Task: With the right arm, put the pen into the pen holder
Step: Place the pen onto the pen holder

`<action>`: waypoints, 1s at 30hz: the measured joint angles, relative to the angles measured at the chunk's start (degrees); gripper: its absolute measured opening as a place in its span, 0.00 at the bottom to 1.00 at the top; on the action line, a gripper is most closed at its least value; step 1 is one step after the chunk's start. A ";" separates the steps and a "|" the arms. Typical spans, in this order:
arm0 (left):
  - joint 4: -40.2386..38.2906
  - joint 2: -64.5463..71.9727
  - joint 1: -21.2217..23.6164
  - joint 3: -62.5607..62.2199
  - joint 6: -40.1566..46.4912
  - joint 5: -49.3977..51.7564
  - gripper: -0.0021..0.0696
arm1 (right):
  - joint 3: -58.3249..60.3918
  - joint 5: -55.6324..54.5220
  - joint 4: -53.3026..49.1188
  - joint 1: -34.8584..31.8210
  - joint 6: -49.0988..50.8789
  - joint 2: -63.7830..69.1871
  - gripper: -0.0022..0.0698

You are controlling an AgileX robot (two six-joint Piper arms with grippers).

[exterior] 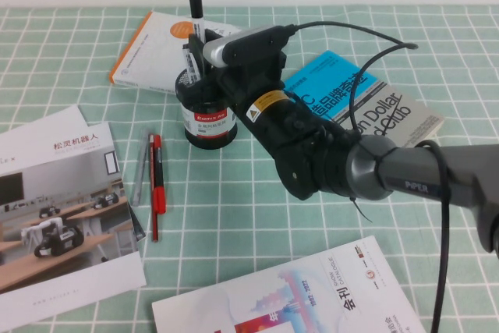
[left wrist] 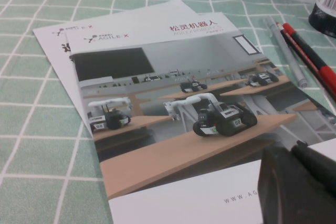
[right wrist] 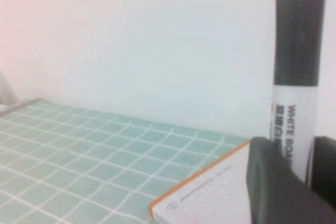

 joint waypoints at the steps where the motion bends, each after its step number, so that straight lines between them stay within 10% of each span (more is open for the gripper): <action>1: 0.00 0.00 0.00 0.00 0.00 0.00 0.02 | -0.10 0.12 0.41 0.00 0.00 0.13 0.19; 22: 0.00 0.00 0.00 0.00 0.00 0.00 0.02 | -0.44 7.77 3.63 0.00 -4.47 0.88 0.19; 30: 0.00 0.00 0.00 0.00 0.00 0.00 0.02 | -0.44 11.19 5.23 0.00 -4.47 0.19 0.54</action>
